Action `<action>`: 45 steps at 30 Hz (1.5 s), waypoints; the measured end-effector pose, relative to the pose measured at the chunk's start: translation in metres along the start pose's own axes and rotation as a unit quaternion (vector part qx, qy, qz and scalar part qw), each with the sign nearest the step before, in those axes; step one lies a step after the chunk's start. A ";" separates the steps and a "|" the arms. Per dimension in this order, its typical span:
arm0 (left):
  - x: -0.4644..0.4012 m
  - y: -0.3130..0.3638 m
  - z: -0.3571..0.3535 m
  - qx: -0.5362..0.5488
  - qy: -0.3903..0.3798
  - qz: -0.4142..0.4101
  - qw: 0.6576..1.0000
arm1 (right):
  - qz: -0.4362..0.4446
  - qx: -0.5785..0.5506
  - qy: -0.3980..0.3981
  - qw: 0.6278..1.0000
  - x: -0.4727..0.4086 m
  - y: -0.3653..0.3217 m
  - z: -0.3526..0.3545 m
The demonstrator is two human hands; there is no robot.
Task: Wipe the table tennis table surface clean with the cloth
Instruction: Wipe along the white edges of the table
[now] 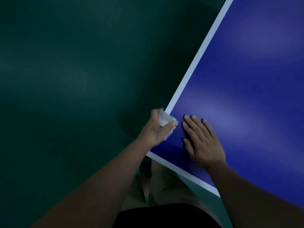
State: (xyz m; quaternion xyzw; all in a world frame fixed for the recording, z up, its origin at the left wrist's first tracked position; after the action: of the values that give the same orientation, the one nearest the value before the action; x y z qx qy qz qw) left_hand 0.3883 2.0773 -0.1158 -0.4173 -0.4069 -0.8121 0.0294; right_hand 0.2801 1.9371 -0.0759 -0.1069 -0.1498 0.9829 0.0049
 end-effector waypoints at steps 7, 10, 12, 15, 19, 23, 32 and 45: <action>0.040 -0.051 0.010 -0.014 0.001 0.086 0.996 | -0.012 -0.006 0.005 1.000 -0.004 -0.002 0.004; 0.016 -0.031 0.003 -0.023 -0.025 0.079 0.996 | -0.017 0.003 0.004 1.000 -0.006 -0.001 0.004; -0.005 -0.005 -0.001 -0.017 -0.023 0.054 0.998 | -0.014 0.012 0.007 1.000 -0.005 -0.003 0.005; -0.029 0.032 -0.005 0.014 0.005 0.029 0.999 | -0.047 0.017 0.048 0.998 -0.009 -0.007 0.013; -0.019 0.028 -0.002 0.034 0.020 0.001 0.999 | -0.231 0.026 0.121 0.965 -0.010 -0.001 0.023; 0.016 -0.010 0.005 0.021 -0.020 0.010 1.000 | -0.345 0.068 0.137 0.926 0.004 -0.001 0.020; 0.020 -0.044 0.002 -0.044 -0.068 0.020 0.997 | -0.348 0.084 0.146 0.922 0.003 -0.001 0.020; -0.024 0.019 -0.012 -0.080 -0.090 0.054 0.991 | -0.351 0.093 0.137 0.922 0.006 0.005 0.017</action>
State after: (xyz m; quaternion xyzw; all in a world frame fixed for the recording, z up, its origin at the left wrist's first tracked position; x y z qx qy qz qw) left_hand 0.4035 2.0497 -0.1243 -0.5109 -0.3188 -0.7983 0.0036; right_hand 0.2708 1.9281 -0.0630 -0.1799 -0.0832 0.9037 0.3796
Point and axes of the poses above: each hand's wrist, its own x-axis away from the middle knuckle, its own z-axis out of the back of the hand, y = z × x, the point moved 10 cm from there along -x, towards the middle knuckle, and after that the axes turned 10 degrees about y, right-handed, at the moved point
